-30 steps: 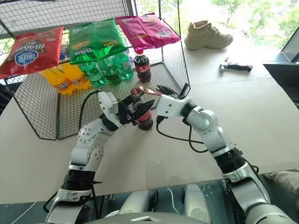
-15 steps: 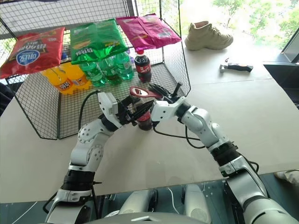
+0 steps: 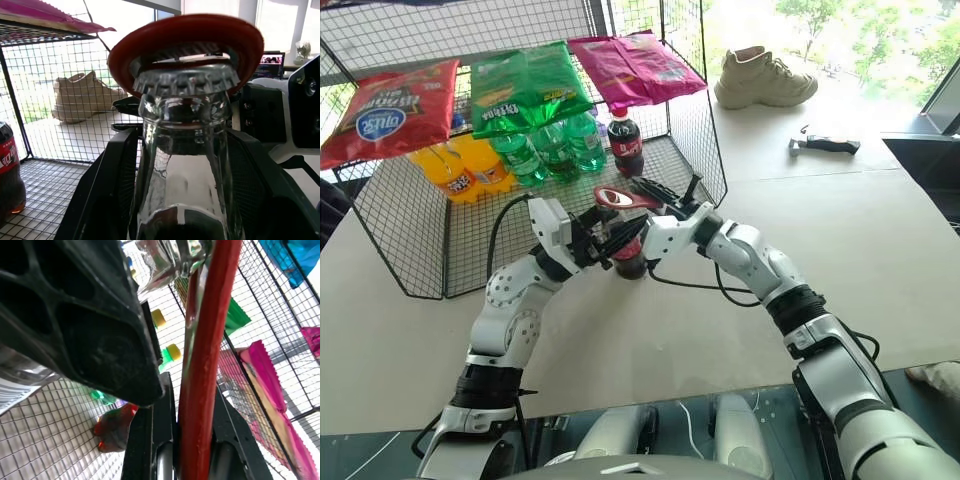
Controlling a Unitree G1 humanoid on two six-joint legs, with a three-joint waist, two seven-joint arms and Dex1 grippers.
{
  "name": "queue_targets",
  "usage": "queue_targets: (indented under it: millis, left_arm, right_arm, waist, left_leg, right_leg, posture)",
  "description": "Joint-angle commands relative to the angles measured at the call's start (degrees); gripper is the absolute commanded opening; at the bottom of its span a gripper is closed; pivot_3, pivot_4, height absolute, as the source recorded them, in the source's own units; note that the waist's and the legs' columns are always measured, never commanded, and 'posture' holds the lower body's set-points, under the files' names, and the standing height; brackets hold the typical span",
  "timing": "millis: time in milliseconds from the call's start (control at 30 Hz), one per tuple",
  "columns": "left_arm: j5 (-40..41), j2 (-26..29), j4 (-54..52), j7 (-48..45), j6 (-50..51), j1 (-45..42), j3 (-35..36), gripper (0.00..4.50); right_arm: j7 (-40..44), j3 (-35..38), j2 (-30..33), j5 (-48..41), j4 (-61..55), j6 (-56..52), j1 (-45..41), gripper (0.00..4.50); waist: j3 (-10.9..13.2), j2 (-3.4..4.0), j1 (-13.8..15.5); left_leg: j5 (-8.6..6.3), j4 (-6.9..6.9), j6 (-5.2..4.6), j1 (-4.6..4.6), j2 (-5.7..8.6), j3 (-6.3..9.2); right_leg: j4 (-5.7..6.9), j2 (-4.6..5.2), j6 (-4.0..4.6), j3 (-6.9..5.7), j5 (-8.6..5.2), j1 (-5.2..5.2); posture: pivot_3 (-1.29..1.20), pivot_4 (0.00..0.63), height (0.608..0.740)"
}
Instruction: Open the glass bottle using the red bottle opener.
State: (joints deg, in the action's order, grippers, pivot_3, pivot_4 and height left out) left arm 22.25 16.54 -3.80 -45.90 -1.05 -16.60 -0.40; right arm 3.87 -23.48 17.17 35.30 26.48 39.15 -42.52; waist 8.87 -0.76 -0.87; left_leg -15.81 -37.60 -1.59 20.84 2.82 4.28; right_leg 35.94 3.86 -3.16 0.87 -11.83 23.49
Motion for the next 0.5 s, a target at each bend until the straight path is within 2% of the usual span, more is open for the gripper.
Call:
queue_targets:
  millis: [33, 500]
  left_arm:
    - [-0.84, -0.52, 0.66, 0.47, -0.14, -0.52, -1.04, 2.03]
    - [-0.86, -0.63, 1.57, 0.36, -0.39, -0.62, -1.12, 2.03]
  right_arm:
    - [0.34, -3.74, -0.19, 3.25, -0.67, 4.1, -1.7, 0.0]
    - [1.85, -1.23, 6.0, 3.17, 0.79, 9.05, -11.21, 0.0]
  waist:
    - [0.0, 0.0, 0.0]
    - [0.05, 0.01, 0.33]
  left_leg:
    - [0.0, 0.0, 0.0, 0.0, 0.0, 0.0]
    - [0.0, 0.0, 0.0, 0.07, 0.02, 0.04]
  right_leg:
    - [0.0, 0.0, 0.0, 0.0, 0.0, 0.0]
    - [-0.01, 0.02, 0.0, -0.03, 0.0, 0.02]
  posture:
    - [0.0, 0.15, 0.74]
    - [0.0, 0.15, 0.74]
